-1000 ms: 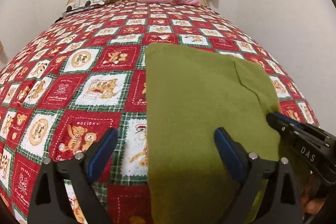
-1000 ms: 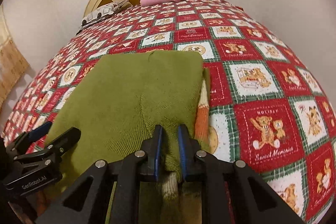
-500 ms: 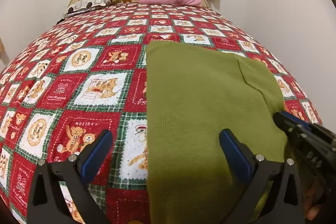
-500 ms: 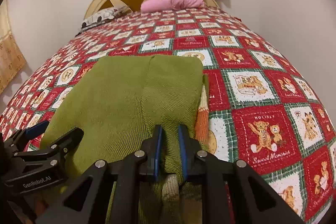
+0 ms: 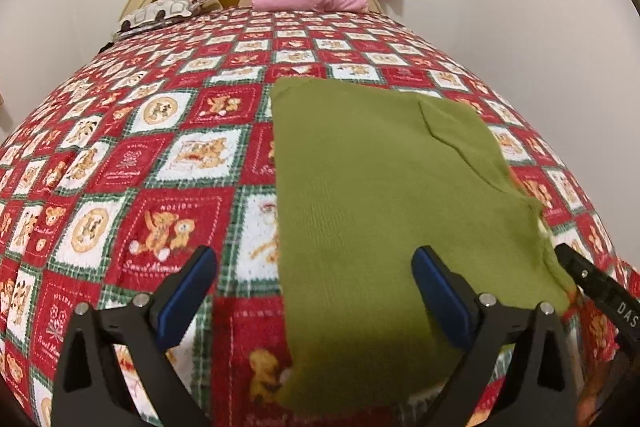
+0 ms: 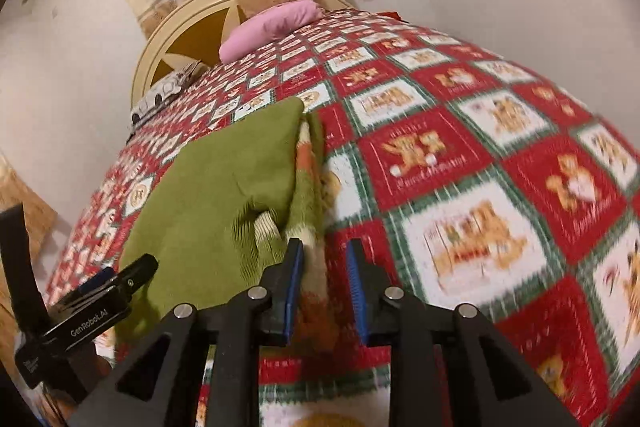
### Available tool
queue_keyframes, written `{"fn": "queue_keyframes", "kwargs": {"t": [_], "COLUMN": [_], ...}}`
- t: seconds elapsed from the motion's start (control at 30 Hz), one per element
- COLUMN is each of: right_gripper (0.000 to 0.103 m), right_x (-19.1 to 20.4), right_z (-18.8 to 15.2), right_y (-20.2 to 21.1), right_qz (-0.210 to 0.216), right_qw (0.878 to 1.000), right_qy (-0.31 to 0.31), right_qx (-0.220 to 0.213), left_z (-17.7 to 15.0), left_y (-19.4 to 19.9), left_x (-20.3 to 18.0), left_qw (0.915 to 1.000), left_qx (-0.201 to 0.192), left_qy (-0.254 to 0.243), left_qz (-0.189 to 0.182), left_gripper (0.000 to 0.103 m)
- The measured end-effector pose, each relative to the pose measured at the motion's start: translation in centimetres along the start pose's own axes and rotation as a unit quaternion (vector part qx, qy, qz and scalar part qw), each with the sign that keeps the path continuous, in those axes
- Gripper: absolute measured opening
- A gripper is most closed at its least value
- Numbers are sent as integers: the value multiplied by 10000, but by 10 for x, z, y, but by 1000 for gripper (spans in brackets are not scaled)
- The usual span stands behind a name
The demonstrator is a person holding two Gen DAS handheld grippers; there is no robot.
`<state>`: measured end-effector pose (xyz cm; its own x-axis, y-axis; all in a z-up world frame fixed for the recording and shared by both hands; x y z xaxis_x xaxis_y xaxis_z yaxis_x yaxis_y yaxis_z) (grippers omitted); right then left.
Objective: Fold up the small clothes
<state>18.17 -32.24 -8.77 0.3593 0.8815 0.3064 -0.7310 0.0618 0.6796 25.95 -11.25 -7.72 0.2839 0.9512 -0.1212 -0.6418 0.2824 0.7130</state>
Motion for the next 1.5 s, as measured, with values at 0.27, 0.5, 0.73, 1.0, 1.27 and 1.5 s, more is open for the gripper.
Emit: {"fn": "queue_keyframes", "kwargs": {"t": [0.27,0.5,0.73,1.0,1.27,1.5], "right_gripper": [31,44,56,56,56,56], "right_x": [-5,-6,-9,-13,-7,14], "right_z": [-7,0,12,40,69,71], "right_y": [8,19,28,10,-49,-106], "right_qz": [47,137,205,386,749,1069], "right_qw": [10000,9997,9992,9990,9960,9893], "right_qy": [7,179,296,205,-12,248], "right_qx": [-38,-85,-192,-62,497,964], "left_z": [-3,4,8,41,57,46], "left_y": [8,8,4,-8,-56,-80], "left_x": [-3,-5,-6,2,26,22], "left_qw": [9999,9998,9995,9954,9804,9798], "left_qx": [70,56,66,28,437,712], "left_qy": [-127,-178,-273,250,1322,1156], "left_qz": [-39,-87,-122,-925,-1394,-1466], "left_gripper": [97,97,97,97,87,85]}}
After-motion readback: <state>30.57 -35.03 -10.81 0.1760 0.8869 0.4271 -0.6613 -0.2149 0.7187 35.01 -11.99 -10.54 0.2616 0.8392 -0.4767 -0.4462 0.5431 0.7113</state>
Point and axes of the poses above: each gripper's, at about its wrist camera, not at the fingertips, and y roughly against the way its jaws point, x to its left, z to its top, the point moved 4 cm from there along -y, roughly the way its jaws point, and after that the axes turned 7 degrees about -z, right-handed, at the moved point
